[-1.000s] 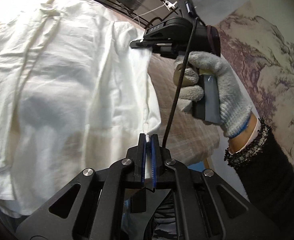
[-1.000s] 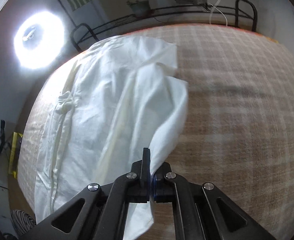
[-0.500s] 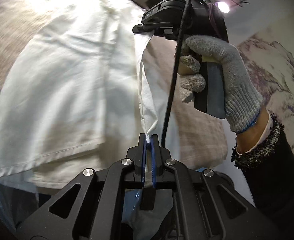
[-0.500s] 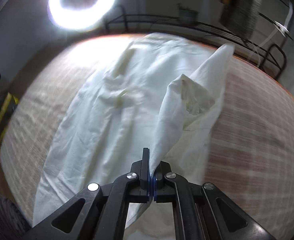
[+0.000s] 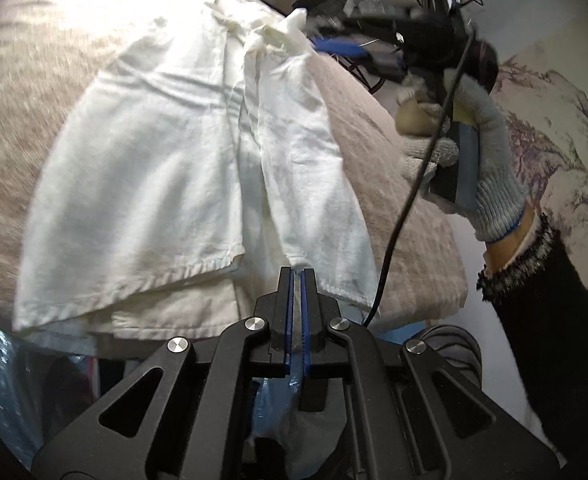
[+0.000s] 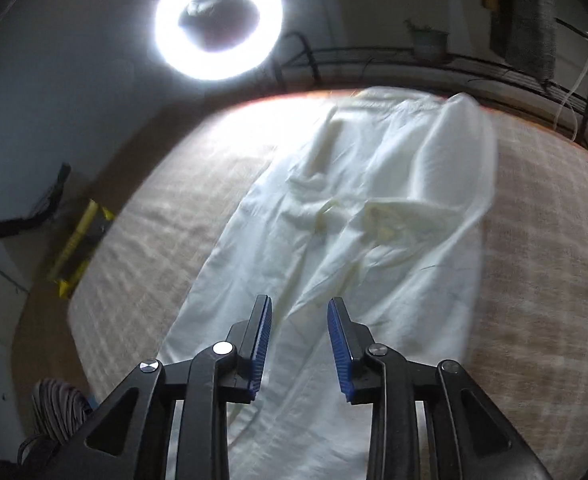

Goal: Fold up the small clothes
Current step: 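Open both grippers and lift them off the narrowed shirt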

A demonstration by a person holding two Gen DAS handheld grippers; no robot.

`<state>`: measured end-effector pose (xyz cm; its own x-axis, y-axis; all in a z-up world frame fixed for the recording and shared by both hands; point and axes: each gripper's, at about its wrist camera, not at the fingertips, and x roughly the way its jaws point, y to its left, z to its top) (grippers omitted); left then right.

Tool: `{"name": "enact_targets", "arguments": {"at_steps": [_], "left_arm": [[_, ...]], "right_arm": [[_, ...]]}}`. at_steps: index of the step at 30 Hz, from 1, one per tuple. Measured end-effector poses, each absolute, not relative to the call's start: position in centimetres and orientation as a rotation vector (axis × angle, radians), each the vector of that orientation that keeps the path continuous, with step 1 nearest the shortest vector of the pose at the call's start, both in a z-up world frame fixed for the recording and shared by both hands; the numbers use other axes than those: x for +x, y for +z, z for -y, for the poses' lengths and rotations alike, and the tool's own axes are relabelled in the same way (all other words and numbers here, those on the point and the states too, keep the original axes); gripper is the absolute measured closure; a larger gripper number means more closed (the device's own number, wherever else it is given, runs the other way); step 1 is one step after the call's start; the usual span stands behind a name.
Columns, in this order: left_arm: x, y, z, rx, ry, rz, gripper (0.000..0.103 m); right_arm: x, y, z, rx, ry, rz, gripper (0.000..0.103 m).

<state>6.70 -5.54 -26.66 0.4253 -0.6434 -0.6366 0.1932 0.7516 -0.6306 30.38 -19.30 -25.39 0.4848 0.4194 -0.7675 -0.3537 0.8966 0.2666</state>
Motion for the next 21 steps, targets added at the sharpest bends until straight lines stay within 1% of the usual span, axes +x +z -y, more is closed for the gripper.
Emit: {"name": "enact_targets", "arguments": {"at_steps": [1, 5, 9, 13, 16, 20, 21], "left_arm": [[6.6, -26.3, 5.9, -0.5, -0.555, -0.998, 0.102], [6.2, -25.0, 4.1, -0.426, -0.556, -0.97, 0.102], [6.7, -24.1, 2.6, -0.386, -0.534, -0.949, 0.102], [8.6, -23.3, 2.6, -0.349, -0.517, -0.941, 0.102], [9.9, -23.5, 3.4, -0.329, -0.502, -0.952, 0.102], [11.0, -23.7, 4.5, -0.328, -0.504, -0.979, 0.102], [11.2, -23.5, 4.8, -0.317, -0.498, -0.978, 0.102]], "right_arm": [[30.5, -25.2, 20.9, 0.102, 0.431, -0.947, 0.073], [29.6, -26.0, 26.9, 0.241, 0.32, -0.953, 0.065], [26.6, -28.7, 29.9, 0.34, 0.356, -1.025, 0.065], [23.6, -30.7, 29.8, 0.387, 0.419, -1.079, 0.065], [21.0, -31.9, 28.7, 0.353, 0.449, -1.119, 0.072], [18.9, -32.4, 26.1, 0.192, 0.416, -1.144, 0.089], [18.5, -32.7, 25.6, 0.151, 0.399, -1.149, 0.09]]}}
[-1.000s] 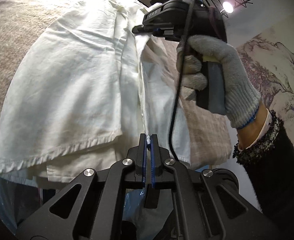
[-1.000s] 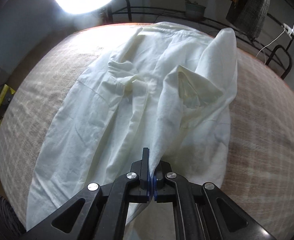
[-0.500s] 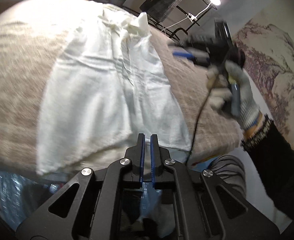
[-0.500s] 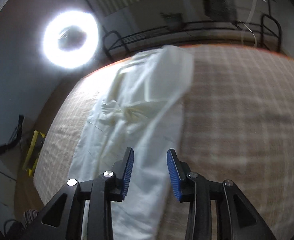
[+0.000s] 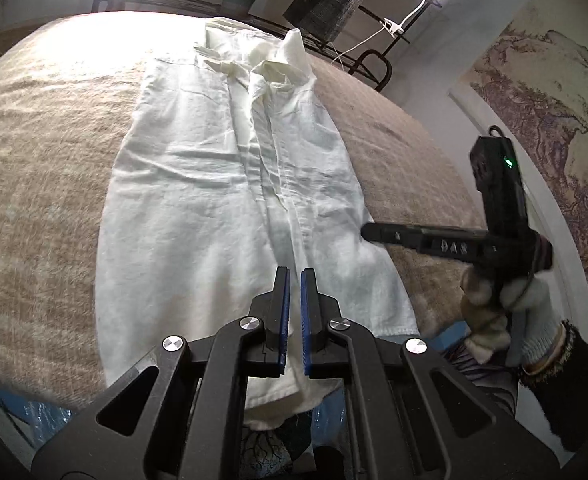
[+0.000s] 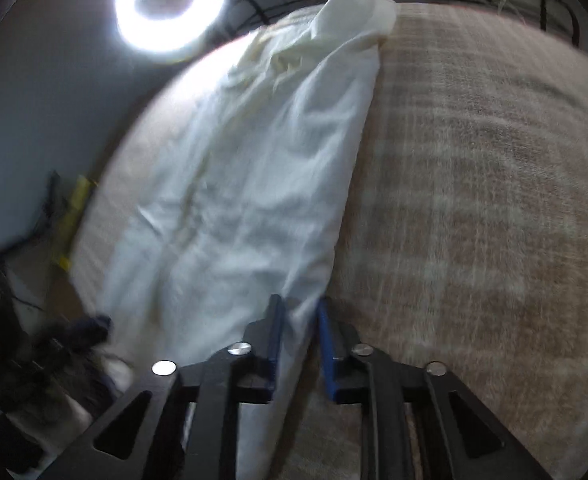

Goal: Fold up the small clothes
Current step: 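Open both grippers and lift them off the narrowed shirt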

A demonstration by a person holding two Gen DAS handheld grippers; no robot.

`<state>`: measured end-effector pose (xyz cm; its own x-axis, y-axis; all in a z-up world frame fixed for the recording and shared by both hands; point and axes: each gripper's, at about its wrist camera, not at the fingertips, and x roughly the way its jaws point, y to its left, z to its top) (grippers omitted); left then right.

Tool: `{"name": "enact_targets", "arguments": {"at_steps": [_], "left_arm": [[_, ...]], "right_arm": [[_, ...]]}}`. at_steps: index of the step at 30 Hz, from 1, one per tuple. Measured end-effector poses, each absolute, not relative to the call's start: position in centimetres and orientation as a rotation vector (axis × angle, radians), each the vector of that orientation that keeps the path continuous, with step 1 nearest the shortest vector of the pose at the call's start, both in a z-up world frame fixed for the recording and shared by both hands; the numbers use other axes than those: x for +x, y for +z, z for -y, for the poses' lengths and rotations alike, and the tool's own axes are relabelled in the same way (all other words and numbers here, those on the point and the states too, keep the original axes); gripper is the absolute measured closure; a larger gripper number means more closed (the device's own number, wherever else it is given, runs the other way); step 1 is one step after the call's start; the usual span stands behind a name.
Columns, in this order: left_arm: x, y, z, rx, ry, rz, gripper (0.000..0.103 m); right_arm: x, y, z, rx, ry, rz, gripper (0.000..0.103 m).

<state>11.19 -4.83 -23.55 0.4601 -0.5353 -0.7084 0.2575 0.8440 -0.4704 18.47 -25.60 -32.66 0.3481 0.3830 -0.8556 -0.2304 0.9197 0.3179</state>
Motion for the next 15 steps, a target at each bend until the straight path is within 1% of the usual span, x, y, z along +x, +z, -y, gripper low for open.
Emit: {"name": "enact_targets", "arguments": {"at_steps": [4, 5, 6, 9, 14, 15], "left_arm": [[11.7, -22.8, 5.7, -0.296, -0.491, -0.969, 0.102], [11.7, -22.6, 6.0, -0.29, -0.49, -0.965, 0.102], [11.8, -22.4, 6.4, -0.279, -0.49, -0.961, 0.102], [11.9, -22.0, 7.6, -0.253, -0.493, -0.956, 0.102], [11.5, -21.7, 9.5, -0.239, -0.489, -0.963, 0.102], [11.4, -21.5, 9.9, -0.234, -0.486, -0.959, 0.102]], "right_arm": [[17.2, -32.2, 25.0, 0.073, 0.394, -1.163, 0.09], [16.9, -31.7, 25.2, 0.061, 0.403, -1.157, 0.087], [16.7, -31.4, 25.2, 0.064, 0.412, -1.146, 0.082], [16.6, -29.4, 27.4, 0.129, 0.428, -1.068, 0.073], [16.7, -26.2, 29.7, 0.193, 0.43, -0.953, 0.072], [16.8, -25.5, 30.0, 0.193, 0.429, -0.932, 0.07]]}}
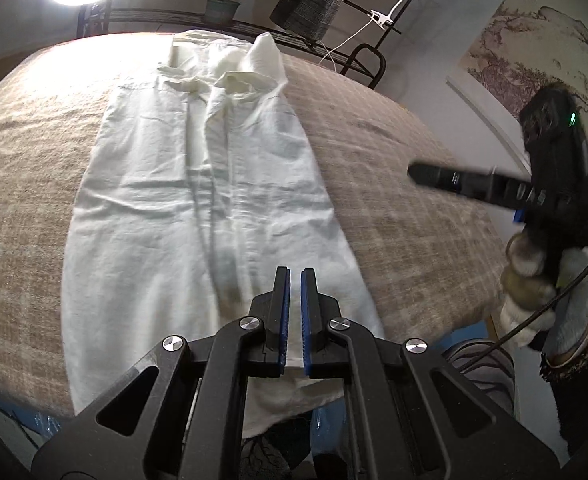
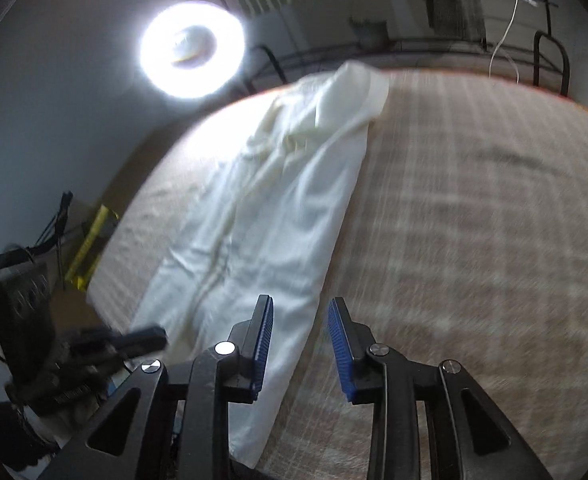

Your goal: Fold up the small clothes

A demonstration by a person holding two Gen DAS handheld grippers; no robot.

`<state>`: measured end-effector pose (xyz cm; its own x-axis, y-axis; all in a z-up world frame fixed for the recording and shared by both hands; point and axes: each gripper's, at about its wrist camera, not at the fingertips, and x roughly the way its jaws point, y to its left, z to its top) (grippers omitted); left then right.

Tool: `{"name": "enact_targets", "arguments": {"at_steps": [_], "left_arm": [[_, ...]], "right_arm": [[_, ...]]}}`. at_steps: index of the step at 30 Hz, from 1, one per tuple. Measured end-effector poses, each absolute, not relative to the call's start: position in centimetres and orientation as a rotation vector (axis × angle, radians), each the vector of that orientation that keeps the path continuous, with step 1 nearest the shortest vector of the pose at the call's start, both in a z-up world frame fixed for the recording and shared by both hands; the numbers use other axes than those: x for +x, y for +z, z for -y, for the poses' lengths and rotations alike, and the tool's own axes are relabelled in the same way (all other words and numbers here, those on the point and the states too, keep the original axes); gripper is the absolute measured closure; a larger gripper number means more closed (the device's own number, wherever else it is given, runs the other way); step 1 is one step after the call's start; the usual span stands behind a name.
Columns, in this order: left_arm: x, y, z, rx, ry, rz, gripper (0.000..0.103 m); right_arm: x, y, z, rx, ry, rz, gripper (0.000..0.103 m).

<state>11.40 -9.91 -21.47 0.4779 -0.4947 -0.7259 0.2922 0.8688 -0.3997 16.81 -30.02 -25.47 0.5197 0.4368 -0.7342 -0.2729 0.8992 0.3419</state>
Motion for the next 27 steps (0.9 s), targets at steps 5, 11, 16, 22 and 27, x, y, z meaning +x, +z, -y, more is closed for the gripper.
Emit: {"name": "enact_targets", "arguments": {"at_steps": [5, 11, 16, 22, 27], "left_arm": [[10.3, -20.4, 11.7, -0.272, -0.453, -0.925, 0.102], [9.9, -21.0, 14.0, -0.269, -0.485, -0.944, 0.102], [11.0, -22.7, 14.5, -0.242, -0.511, -0.96, 0.102], [13.3, -25.4, 14.0, -0.235, -0.536, -1.015, 0.102], [14.4, -27.1, 13.6, -0.259, -0.546, -1.048, 0.102]], "right_arm": [[17.6, -22.2, 30.6, 0.218, 0.436, -0.842, 0.066], [20.1, -18.7, 30.6, 0.232, 0.444, -0.792, 0.063], [25.1, -16.6, 28.9, 0.228, 0.432, -0.784, 0.057], [33.2, -16.3, 25.9, 0.229, 0.385, -0.84, 0.054], [41.1, -18.5, 23.8, 0.198, 0.275, -0.936, 0.053]]}}
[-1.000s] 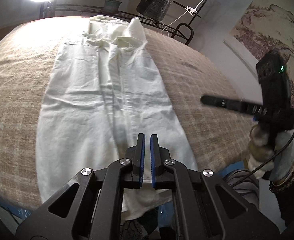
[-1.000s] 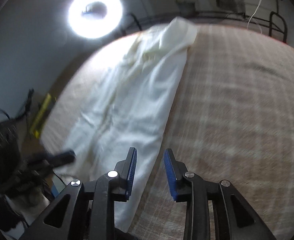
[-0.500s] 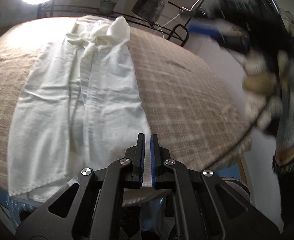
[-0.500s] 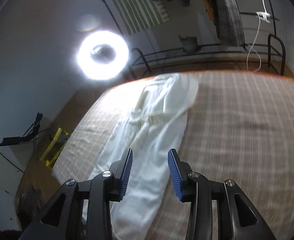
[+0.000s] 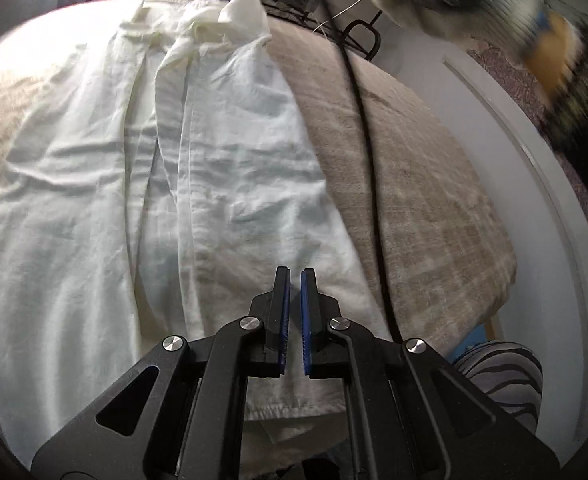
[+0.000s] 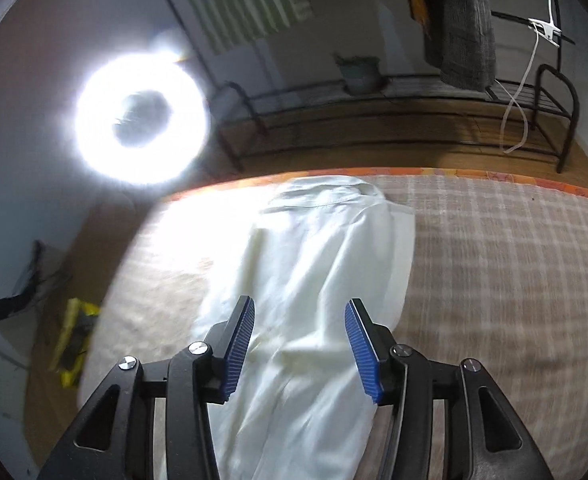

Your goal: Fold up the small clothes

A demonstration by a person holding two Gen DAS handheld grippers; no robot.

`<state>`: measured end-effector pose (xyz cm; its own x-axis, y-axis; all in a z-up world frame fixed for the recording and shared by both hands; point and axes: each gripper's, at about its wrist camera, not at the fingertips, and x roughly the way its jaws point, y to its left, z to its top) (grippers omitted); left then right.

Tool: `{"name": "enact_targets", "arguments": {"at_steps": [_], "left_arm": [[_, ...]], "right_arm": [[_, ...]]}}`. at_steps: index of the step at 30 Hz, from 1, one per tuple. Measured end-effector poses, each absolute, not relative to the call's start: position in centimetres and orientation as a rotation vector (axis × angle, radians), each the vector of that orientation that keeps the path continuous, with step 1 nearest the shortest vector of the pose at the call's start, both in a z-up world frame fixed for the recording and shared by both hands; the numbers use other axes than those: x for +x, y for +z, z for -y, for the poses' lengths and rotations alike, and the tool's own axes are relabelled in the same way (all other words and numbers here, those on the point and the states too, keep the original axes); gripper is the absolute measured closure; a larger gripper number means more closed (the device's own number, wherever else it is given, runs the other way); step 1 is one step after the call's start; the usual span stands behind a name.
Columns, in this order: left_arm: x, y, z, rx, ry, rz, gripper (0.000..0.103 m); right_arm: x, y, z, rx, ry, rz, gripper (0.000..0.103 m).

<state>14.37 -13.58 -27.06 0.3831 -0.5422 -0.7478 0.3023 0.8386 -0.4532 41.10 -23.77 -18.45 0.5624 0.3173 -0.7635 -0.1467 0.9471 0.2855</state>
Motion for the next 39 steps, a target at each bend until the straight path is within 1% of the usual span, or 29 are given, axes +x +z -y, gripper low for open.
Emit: {"name": "enact_targets", "arguments": {"at_steps": [3, 8, 11, 12, 13, 14, 15, 17, 21, 27, 29, 31, 32, 33, 36, 39], "left_arm": [[14.6, -27.7, 13.1, -0.312, -0.552, -1.065, 0.102], [14.7, -27.9, 13.4, -0.297, -0.56, -1.049, 0.102], [14.6, -27.9, 13.7, -0.288, -0.565, -1.038, 0.102], [14.6, -28.0, 13.7, -0.302, -0.568, -1.04, 0.102], [14.7, -28.1, 13.6, -0.315, -0.572, -1.041, 0.102], [14.8, -28.1, 13.5, -0.328, -0.576, -1.044, 0.102], [14.8, -28.3, 13.4, -0.338, -0.581, -1.045, 0.102], [14.8, -28.5, 13.2, -0.342, -0.584, -1.044, 0.102], [14.8, -28.7, 13.1, -0.352, -0.592, -1.041, 0.102], [14.7, -28.9, 13.5, -0.354, -0.592, -1.036, 0.102], [14.6, -29.0, 13.4, -0.353, -0.594, -1.036, 0.102], [14.6, -28.9, 13.6, -0.351, -0.593, -1.036, 0.102], [14.6, -28.9, 13.7, -0.35, -0.593, -1.036, 0.102], [14.6, -28.9, 13.7, -0.35, -0.593, -1.035, 0.102], [14.6, -28.8, 13.8, -0.347, -0.597, -1.031, 0.102], [14.4, -28.6, 13.4, -0.348, -0.595, -1.039, 0.102]], "right_arm": [[45.1, -20.1, 22.6, 0.145, 0.205, -0.99, 0.053], [50.0, -22.7, 21.3, 0.084, 0.105, -1.07, 0.053], [51.8, -24.4, 20.5, 0.014, 0.046, -1.118, 0.058], [52.2, -24.8, 20.4, -0.021, 0.018, -1.125, 0.073], [52.4, -25.1, 20.4, -0.04, 0.007, -1.13, 0.081], [52.6, -25.3, 20.4, -0.045, 0.008, -1.135, 0.095], [52.6, -25.3, 20.4, -0.043, 0.021, -1.131, 0.101], [52.8, -24.9, 20.0, -0.068, 0.041, -1.107, 0.103], [54.1, -25.1, 18.8, -0.117, 0.05, -1.079, 0.103], [55.6, -28.5, 18.3, -0.131, 0.048, -1.101, 0.103], [56.0, -28.9, 18.6, -0.092, 0.066, -1.095, 0.099], [56.0, -28.6, 19.4, -0.031, 0.109, -1.083, 0.098], [56.0, -28.2, 20.0, 0.009, 0.121, -1.074, 0.085], [55.6, -27.4, 20.8, 0.055, 0.132, -1.053, 0.074], [53.4, -24.1, 22.9, 0.143, 0.177, -0.967, 0.074], [50.2, -20.7, 24.5, 0.153, 0.197, -0.909, 0.074]]}}
